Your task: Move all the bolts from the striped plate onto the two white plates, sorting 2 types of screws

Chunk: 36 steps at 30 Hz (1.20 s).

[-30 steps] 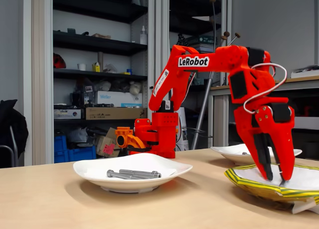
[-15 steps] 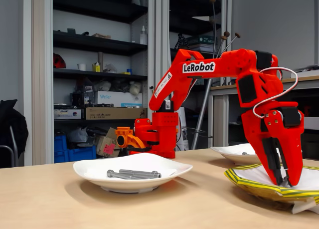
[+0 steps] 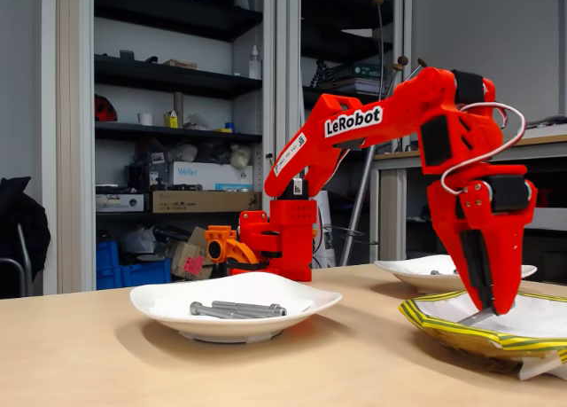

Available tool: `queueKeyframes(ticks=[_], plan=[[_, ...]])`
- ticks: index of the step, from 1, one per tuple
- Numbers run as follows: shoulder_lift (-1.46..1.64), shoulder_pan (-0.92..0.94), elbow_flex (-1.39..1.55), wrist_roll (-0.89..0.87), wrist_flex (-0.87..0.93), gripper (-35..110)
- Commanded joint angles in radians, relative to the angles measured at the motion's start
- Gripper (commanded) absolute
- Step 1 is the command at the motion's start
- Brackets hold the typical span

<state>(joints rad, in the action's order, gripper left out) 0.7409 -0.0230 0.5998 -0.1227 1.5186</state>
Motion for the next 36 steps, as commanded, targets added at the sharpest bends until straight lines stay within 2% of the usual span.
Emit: queueKeyframes(ticks=[1, 13, 17, 25, 27, 28, 30, 34, 36], plan=[[0.146, 0.017, 0.005, -0.023, 0.021, 0], [0.520, 0.202, 0.380, -0.014, 0.040, 0], [0.560, 0.262, 0.414, 0.023, 0.052, 0], [0.512, 0.224, 0.403, 0.025, 0.023, 0], [0.503, 0.192, 0.387, -0.003, 0.011, 9], [0.495, 0.173, 0.374, -0.049, 0.008, 11], [0.492, 0.144, 0.371, -0.275, -0.009, 12], [0.479, 0.084, 0.385, -0.959, 0.003, 7], [0.483, 0.044, 0.403, -1.152, 0.015, 9]])
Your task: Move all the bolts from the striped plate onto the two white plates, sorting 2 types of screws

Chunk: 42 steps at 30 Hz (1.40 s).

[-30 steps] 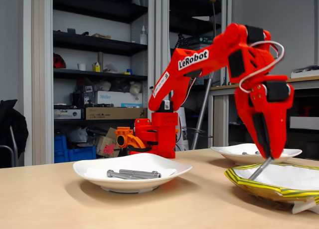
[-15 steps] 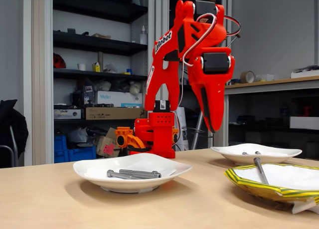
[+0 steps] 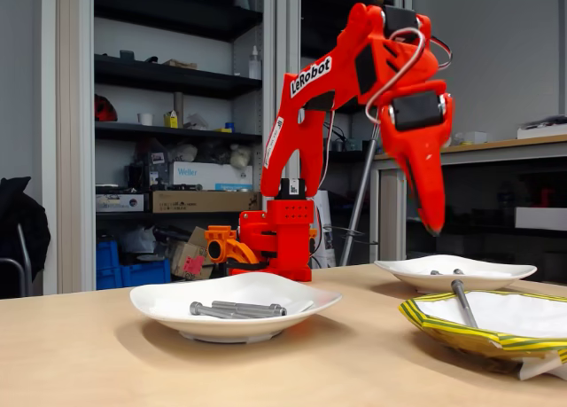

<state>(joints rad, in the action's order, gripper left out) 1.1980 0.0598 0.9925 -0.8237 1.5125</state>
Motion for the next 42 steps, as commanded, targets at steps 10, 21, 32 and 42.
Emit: queueKeyframes(ticks=[10, 21, 32, 42], plan=[[0.044, -0.144, 0.186, -0.865, -0.147, 14], [-0.021, -0.147, 0.229, -0.939, -0.291, 14], [0.026, -0.135, 0.339, -0.943, -0.319, 13], [0.044, -0.129, 0.477, -0.971, -0.446, 6]])
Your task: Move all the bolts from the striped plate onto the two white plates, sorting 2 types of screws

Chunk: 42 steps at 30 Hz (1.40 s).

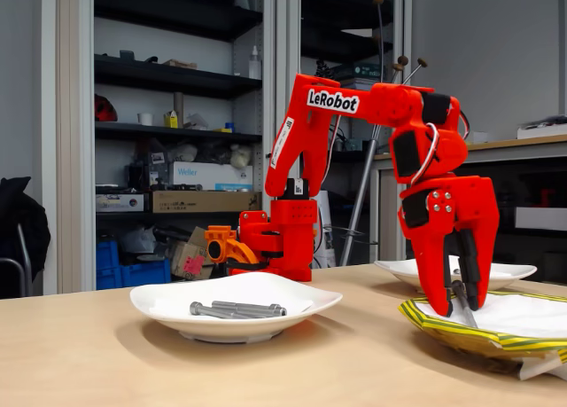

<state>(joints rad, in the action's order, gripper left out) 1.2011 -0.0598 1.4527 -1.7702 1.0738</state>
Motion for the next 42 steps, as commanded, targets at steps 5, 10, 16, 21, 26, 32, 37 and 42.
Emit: queueKeyframes(ticks=[5, 10, 16, 21, 26, 32, 37, 42], plan=[[0.041, 0.002, -0.005, 0.023, 0.032, 0], [0.041, 0.029, -0.083, 0.158, 0.123, 0], [0.080, 0.101, -0.175, 0.362, 0.264, 0], [0.150, 0.212, -0.199, 0.563, 0.380, 0], [0.241, 0.367, -0.181, 0.784, 0.457, 0], [0.347, 0.540, -0.084, 0.933, 0.479, 0], [0.374, 0.614, 0.029, 0.971, 0.402, 0], [0.356, 0.640, 0.083, 0.951, 0.347, 0]])
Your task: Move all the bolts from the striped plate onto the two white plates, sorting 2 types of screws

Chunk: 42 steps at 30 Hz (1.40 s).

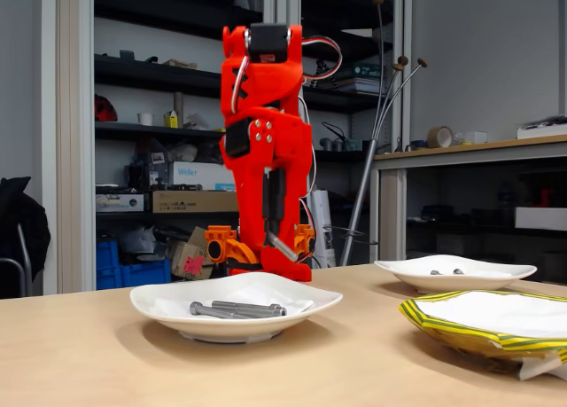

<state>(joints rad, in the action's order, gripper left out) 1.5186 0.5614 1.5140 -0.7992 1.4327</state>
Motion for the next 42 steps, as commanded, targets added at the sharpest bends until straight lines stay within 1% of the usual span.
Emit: queueKeyframes(ticks=[1, 6, 10, 18, 22, 26, 30, 35, 38, 42], plan=[[0.031, 0.018, 0.021, -0.028, -0.020, 0], [0.015, -0.008, 0.040, -0.048, -0.048, 8], [0.015, -0.028, 0.054, -0.049, -0.071, 10], [0.038, -0.092, 0.061, -0.071, -0.164, 5], [0.137, -0.161, 0.130, -0.110, -0.221, 1], [0.344, -0.255, 0.311, -0.244, -0.331, 0], [0.663, -0.341, 0.632, -0.350, -0.482, 0], [1.055, -0.387, 1.008, -0.445, -0.572, 0], [1.301, -0.390, 1.213, -0.486, -0.581, 0], [1.641, -0.399, 1.404, -0.540, -0.482, 0]])
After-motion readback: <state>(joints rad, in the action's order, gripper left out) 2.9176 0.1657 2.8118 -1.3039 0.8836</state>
